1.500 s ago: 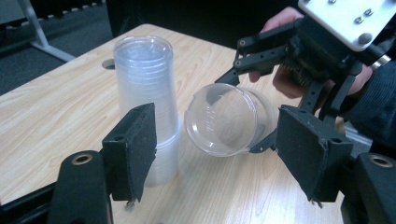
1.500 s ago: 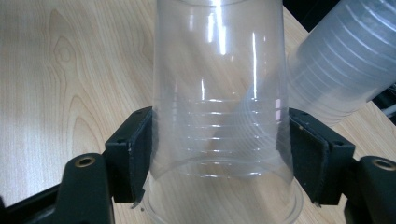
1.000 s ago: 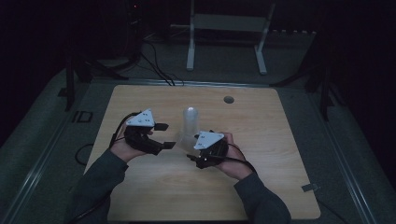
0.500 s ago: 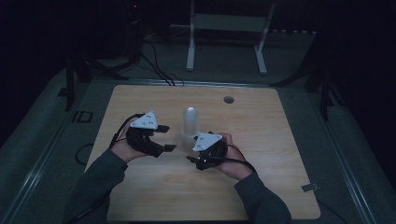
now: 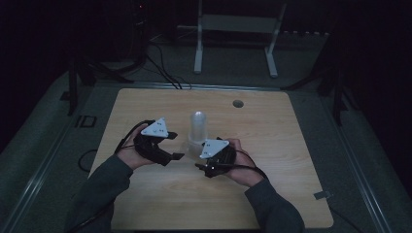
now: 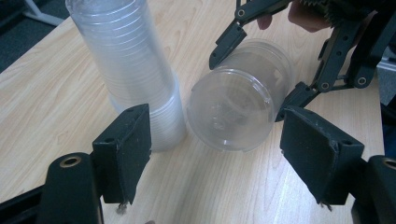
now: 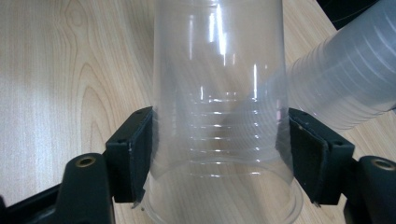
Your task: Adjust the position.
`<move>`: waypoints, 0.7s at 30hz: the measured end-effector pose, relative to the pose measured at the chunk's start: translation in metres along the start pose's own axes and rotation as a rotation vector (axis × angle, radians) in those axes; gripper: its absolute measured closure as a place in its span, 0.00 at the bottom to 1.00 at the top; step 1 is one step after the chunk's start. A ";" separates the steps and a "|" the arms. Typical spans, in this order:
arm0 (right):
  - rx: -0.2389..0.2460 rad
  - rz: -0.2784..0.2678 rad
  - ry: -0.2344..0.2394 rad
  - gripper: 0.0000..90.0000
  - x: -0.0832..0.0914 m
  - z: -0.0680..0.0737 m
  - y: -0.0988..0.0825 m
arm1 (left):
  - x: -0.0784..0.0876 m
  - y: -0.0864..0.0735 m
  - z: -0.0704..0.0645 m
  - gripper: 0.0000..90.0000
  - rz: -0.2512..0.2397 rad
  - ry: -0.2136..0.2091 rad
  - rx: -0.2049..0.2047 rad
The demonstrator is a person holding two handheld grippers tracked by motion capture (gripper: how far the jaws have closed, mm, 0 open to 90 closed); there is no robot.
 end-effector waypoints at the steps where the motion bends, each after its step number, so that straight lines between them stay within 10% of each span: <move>1: 0.001 0.002 0.001 0.33 0.000 0.000 0.000 | 0.000 0.000 0.000 0.28 0.003 0.001 -0.005; 21: 0.054 0.085 0.041 0.33 -0.003 0.001 -0.001 | 0.001 -0.008 -0.003 0.27 0.043 -0.008 -0.034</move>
Point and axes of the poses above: each handheld gripper's, and its own axes: x roughly backward along the jaws, y roughly out of its top, z roughly to its left, the point moved 8 cm from there along -x, roughly forward along the jaws, and after that the axes turned 4 degrees about -z, right-handed, at the moved point
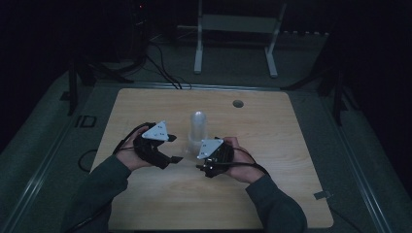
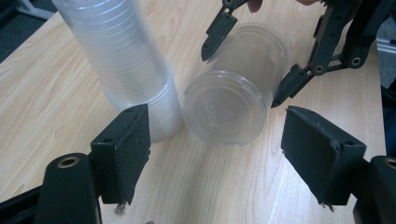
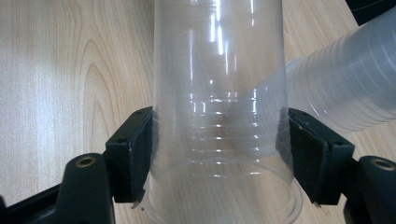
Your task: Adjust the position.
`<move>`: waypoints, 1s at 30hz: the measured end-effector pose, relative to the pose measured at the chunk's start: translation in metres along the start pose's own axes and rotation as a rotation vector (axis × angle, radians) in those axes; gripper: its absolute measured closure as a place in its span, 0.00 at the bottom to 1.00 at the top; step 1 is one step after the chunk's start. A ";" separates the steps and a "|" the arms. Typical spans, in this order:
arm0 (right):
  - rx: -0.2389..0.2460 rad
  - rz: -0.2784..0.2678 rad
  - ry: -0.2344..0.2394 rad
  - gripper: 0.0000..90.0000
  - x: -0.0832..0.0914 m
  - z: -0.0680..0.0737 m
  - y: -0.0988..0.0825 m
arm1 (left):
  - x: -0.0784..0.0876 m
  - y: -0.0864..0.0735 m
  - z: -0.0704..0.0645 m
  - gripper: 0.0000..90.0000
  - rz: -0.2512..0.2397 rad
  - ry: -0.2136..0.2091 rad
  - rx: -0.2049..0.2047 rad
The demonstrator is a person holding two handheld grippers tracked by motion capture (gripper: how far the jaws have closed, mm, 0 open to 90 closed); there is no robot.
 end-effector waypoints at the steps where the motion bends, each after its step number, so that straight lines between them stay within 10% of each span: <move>1: 0.001 0.002 0.002 0.33 0.000 0.000 0.000 | 0.000 -0.001 0.000 0.27 0.002 0.002 -0.001; 30: 0.048 0.061 0.024 0.35 -0.005 0.002 -0.001 | -0.006 -0.003 -0.007 0.26 0.125 0.063 -0.108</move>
Point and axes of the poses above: each handheld gripper's, and its own axes: x roughly backward along the jaws, y roughly out of its top, z roughly to its left, the point moved 8 cm from there along -x, roughly forward along the jaws, and after that the axes turned 4 degrees about -z, right-handed, at the moved point
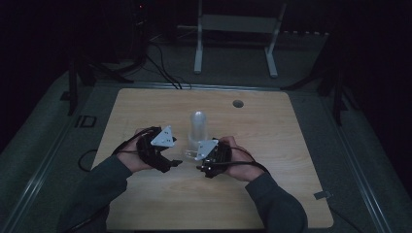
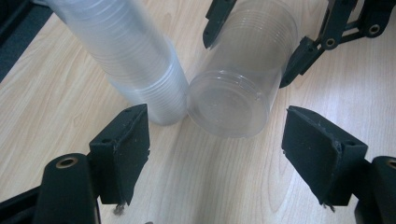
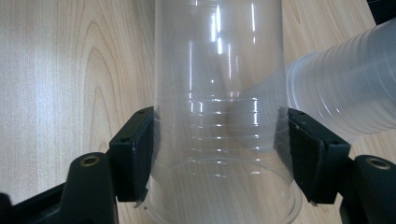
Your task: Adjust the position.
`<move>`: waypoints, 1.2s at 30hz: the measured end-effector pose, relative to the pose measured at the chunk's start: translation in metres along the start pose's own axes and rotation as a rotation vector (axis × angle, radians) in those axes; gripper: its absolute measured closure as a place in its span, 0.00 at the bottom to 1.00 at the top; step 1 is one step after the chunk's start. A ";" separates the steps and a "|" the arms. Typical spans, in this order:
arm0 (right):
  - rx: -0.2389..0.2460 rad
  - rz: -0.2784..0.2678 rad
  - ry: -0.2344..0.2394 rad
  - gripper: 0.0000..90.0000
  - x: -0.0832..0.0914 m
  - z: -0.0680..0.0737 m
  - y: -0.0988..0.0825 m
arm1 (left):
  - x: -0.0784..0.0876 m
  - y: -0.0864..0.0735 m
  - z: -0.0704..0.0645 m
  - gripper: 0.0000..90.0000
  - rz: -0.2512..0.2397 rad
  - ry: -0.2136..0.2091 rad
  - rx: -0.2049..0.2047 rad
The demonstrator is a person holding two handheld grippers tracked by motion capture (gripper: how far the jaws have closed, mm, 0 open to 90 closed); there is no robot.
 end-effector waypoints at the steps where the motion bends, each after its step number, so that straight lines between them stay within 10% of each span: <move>1: 0.000 0.000 0.000 0.35 0.000 0.000 0.000 | 0.000 0.000 0.000 0.26 0.000 0.000 0.000; 36: 0.079 0.057 0.018 0.35 -0.004 0.008 0.004 | -0.022 -0.002 -0.011 0.25 0.134 -0.070 -0.063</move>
Point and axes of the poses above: each handheld gripper's, and its own axes: x roughly backward along the jaws, y roughly out of its top, z roughly to its left, the point moved 8 cm from there along -x, roughly forward along the jaws, and after that the axes turned 4 degrees about -z, right-handed, at the moved point
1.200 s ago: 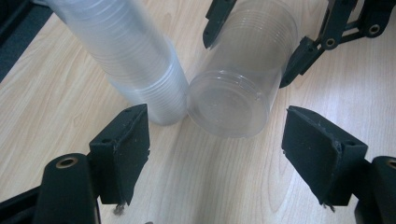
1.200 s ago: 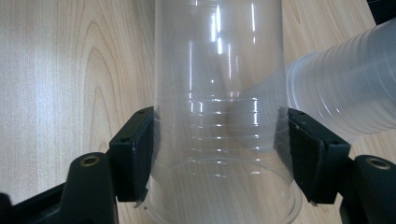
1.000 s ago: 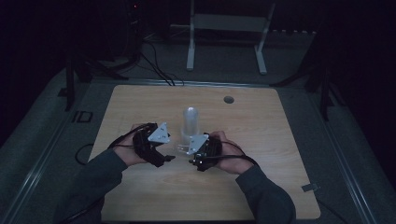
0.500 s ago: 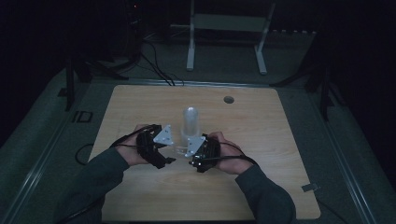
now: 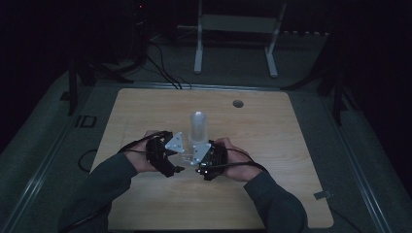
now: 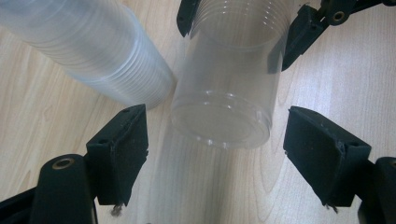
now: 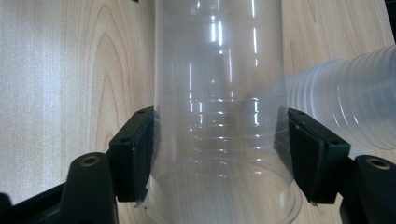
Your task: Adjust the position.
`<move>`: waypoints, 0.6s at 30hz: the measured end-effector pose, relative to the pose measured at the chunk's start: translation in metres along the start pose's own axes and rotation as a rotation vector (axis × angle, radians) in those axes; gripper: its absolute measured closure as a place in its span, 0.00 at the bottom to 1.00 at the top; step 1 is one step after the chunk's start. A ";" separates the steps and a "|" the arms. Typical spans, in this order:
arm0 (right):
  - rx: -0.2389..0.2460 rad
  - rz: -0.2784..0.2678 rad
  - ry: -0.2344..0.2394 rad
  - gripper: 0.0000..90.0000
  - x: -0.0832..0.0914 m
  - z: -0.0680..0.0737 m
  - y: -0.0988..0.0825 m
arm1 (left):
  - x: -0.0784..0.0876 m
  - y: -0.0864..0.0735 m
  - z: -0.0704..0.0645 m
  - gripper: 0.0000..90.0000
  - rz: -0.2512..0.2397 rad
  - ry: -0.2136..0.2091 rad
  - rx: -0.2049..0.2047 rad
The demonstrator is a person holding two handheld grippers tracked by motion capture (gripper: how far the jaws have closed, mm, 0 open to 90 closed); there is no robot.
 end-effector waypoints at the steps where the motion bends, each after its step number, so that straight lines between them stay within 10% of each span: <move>1: 0.005 0.001 0.003 0.35 0.000 0.000 0.000 | -0.001 0.000 0.000 0.25 0.003 -0.003 -0.001; 18: 0.027 0.004 0.014 0.35 -0.002 0.004 0.004 | -0.012 -0.001 -0.004 0.28 0.037 -0.041 -0.010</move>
Point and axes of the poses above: each handheld gripper's, and its own axes: x roughly backward along the jaws, y roughly out of its top, z roughly to its left, the point moved 8 cm from there along -x, roughly forward along the jaws, and after that the axes turned 4 degrees about -z, right-handed, at the moved point
